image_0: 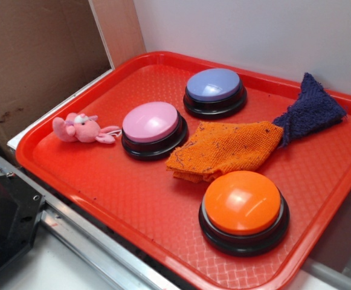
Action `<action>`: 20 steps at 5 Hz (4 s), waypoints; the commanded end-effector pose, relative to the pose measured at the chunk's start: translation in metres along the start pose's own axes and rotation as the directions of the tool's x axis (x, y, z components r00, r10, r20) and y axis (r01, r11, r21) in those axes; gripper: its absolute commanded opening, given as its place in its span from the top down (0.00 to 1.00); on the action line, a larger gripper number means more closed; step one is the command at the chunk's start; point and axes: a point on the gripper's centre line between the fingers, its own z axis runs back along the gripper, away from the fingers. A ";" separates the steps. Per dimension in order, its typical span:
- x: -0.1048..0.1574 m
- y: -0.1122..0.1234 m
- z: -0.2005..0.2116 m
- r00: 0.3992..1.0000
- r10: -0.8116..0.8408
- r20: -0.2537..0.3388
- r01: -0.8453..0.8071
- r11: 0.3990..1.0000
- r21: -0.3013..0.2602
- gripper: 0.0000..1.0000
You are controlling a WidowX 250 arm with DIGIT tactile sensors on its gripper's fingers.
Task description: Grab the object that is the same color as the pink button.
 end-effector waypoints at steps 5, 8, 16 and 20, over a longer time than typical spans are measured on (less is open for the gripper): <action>0.045 0.043 -0.062 0.944 -0.244 -0.222 0.270 0.958 0.094 0.00; 0.046 0.078 -0.142 0.914 -0.276 -0.298 0.317 0.943 0.101 0.00; 0.056 0.077 -0.219 0.871 -0.265 -0.415 0.327 0.941 0.085 0.00; 0.064 0.080 -0.237 0.872 -0.310 -0.379 0.331 0.944 -0.011 1.00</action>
